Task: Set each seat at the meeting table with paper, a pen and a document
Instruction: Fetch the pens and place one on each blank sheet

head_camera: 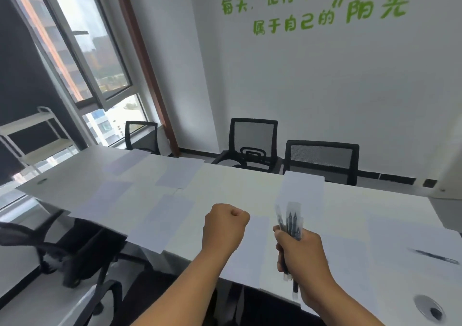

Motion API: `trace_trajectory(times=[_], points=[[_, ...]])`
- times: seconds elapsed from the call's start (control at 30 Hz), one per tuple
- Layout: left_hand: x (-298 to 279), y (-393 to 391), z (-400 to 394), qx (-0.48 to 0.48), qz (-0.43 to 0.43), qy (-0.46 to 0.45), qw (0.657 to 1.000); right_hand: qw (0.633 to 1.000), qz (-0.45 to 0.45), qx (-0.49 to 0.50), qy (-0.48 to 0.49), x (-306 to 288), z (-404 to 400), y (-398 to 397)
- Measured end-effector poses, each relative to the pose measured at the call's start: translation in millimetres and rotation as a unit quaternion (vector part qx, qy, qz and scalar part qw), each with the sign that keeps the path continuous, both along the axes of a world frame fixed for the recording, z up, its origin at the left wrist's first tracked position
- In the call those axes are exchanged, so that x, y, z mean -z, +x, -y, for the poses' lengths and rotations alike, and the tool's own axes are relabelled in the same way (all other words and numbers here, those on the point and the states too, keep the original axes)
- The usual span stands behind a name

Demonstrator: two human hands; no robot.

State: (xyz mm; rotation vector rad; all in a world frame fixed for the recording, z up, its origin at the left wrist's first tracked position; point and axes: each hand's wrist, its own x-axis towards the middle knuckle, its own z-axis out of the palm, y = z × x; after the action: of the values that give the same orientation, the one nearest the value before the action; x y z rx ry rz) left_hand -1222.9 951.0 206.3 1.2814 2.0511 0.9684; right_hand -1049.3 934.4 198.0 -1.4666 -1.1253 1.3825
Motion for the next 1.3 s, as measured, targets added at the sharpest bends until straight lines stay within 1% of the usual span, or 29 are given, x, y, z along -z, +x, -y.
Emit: trace_trajectory(times=[0.07,0.13,0.27,0.53,0.6,0.8,0.87,1.03,1.2,1.3], points=[[3,-19,1,0.005,0.006,0.009,1.0,1.0,0.002,0.011,-0.006,1,9,-25],[5,-41,6,0.034,0.015,0.017,0.999,0.999,0.002,0.042,-0.011,3,19,-53],[-3,-70,16,0.077,0.067,0.03,0.994,0.997,0.007,0.074,-0.015,-3,37,-89],[-33,-74,14,0.172,0.153,0.004,0.973,0.996,0.017,0.081,-0.018,-8,42,-112],[-30,-70,4,0.191,0.161,-0.006,0.968,0.996,0.02,0.085,-0.021,-2,32,-110],[0,-63,-32,0.171,0.178,-0.037,0.968,0.997,0.024,0.069,-0.032,26,-2,-103],[13,-63,-44,0.154,0.186,-0.061,0.969,0.997,0.019,0.06,-0.045,38,-12,-103],[42,-60,-63,0.14,0.2,-0.087,0.966,0.996,0.017,0.052,-0.065,63,-32,-98],[76,-55,-83,0.113,0.215,-0.111,0.964,0.99,-0.046,0.083,-0.103,95,-49,-96],[102,-58,-93,0.096,0.215,-0.127,0.964,0.984,-0.052,0.108,-0.13,118,-56,-96]])
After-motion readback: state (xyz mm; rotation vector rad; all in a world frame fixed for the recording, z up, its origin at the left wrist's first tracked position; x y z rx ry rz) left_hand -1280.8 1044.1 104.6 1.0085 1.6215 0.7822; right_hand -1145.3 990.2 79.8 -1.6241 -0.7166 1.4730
